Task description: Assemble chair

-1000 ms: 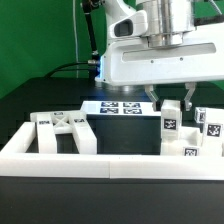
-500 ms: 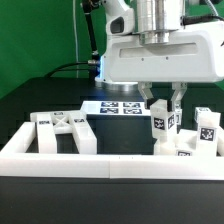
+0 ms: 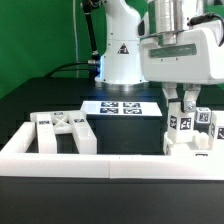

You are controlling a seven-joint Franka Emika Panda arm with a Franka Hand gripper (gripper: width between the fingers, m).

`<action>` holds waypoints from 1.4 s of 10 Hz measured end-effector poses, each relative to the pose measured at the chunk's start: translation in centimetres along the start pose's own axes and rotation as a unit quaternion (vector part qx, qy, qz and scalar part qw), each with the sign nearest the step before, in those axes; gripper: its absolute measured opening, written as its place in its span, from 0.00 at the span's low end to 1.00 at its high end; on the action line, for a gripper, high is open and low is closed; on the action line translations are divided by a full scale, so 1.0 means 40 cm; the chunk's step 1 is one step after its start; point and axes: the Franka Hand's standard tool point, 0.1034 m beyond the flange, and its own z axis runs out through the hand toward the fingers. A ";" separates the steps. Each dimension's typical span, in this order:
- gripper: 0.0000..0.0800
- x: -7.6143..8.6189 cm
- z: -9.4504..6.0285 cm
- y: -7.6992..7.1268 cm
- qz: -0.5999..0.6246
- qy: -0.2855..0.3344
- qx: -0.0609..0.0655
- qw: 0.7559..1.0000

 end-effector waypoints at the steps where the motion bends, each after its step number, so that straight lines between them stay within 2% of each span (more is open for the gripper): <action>1: 0.37 -0.012 0.002 -0.001 0.022 -0.002 0.000 1.000; 5: 0.39 -0.013 0.004 -0.005 0.041 -0.011 0.004 0.999; 6: 0.62 -0.008 0.003 -0.005 0.022 -0.010 0.005 1.000; 7: 0.75 0.008 0.002 -0.003 -0.031 -0.009 0.006 0.999; 10: 0.81 0.020 0.000 -0.005 -0.147 -0.008 0.006 0.989; 14: 0.81 0.010 -0.001 -0.009 -0.327 -0.008 0.006 0.945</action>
Offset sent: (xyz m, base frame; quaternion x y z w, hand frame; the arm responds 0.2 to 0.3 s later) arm 0.0000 0.0000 0.0000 0.0000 0.0000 0.1296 0.9916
